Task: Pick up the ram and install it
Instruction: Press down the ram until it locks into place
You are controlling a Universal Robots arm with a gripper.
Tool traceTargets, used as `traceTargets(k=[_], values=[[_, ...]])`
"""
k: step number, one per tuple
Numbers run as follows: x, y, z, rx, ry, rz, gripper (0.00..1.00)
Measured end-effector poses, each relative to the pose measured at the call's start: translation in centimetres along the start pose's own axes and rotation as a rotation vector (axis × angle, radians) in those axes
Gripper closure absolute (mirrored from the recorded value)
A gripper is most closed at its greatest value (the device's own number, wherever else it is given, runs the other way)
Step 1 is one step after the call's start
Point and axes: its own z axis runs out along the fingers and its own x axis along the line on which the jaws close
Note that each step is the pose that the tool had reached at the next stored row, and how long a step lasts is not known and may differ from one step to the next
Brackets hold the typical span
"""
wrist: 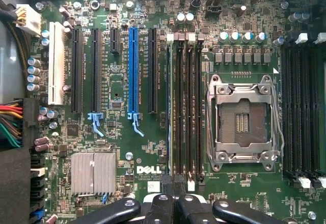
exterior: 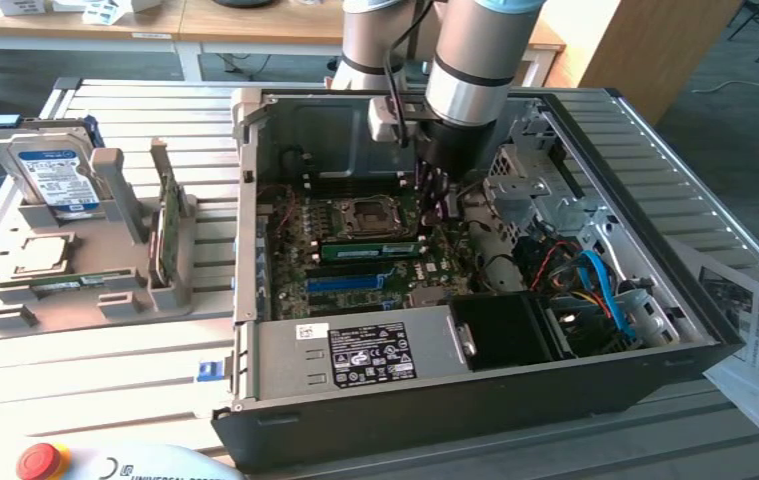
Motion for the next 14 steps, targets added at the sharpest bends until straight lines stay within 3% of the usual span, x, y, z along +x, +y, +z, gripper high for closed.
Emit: traceTargets(k=[7,14], values=[[0.0,0.12,-0.01,0.0,0.0002,0.0,0.9],[0.0,1.34,0.03,0.0015,0.0002,0.0,0.9]])
